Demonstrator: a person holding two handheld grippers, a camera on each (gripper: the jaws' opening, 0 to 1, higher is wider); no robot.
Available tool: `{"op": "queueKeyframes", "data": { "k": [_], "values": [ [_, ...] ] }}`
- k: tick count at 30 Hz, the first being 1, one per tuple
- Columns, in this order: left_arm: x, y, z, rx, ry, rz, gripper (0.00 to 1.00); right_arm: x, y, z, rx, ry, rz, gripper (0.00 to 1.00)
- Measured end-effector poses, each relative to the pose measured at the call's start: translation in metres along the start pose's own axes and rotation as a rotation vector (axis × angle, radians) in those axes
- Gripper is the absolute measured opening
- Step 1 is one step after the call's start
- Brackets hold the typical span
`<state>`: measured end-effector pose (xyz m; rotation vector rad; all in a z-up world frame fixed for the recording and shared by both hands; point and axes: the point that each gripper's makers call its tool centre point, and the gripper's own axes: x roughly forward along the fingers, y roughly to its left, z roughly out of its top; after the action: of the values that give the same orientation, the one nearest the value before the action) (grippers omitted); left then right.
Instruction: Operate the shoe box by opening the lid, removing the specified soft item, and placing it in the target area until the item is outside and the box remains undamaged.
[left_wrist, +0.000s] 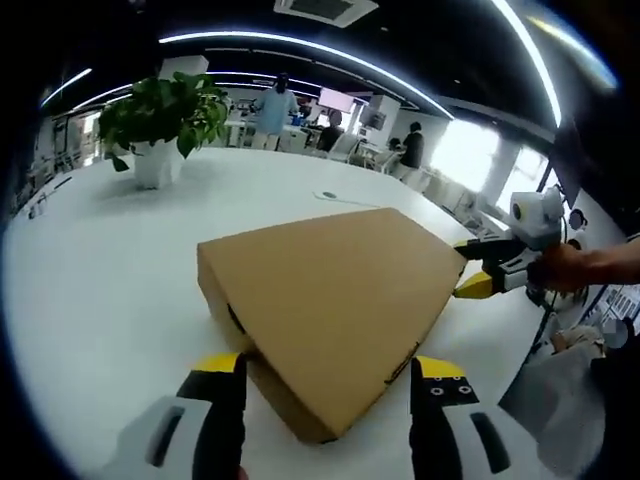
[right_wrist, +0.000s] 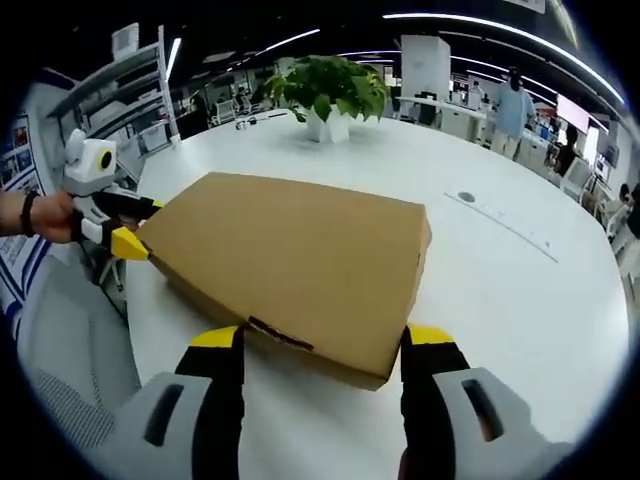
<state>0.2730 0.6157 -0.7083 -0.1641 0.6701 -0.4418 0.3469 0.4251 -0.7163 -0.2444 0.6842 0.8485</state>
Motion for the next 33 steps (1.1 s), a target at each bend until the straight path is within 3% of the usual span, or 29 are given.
{"op": "queueKeyframes", "data": {
  "k": [10, 19, 33],
  "values": [
    [-0.006, -0.001, 0.005, -0.009, -0.001, -0.003, 0.65, -0.007, -0.001, 0.006, 0.016, -0.015, 0.011, 0.58],
    [-0.020, -0.006, 0.018, 0.014, -0.032, 0.010, 0.60, -0.020, 0.001, 0.023, 0.051, -0.064, 0.021, 0.58],
    [-0.040, -0.016, 0.047, 0.070, -0.081, 0.005, 0.61, -0.038, -0.002, 0.057, 0.090, -0.159, 0.029, 0.58]
  ]
}}
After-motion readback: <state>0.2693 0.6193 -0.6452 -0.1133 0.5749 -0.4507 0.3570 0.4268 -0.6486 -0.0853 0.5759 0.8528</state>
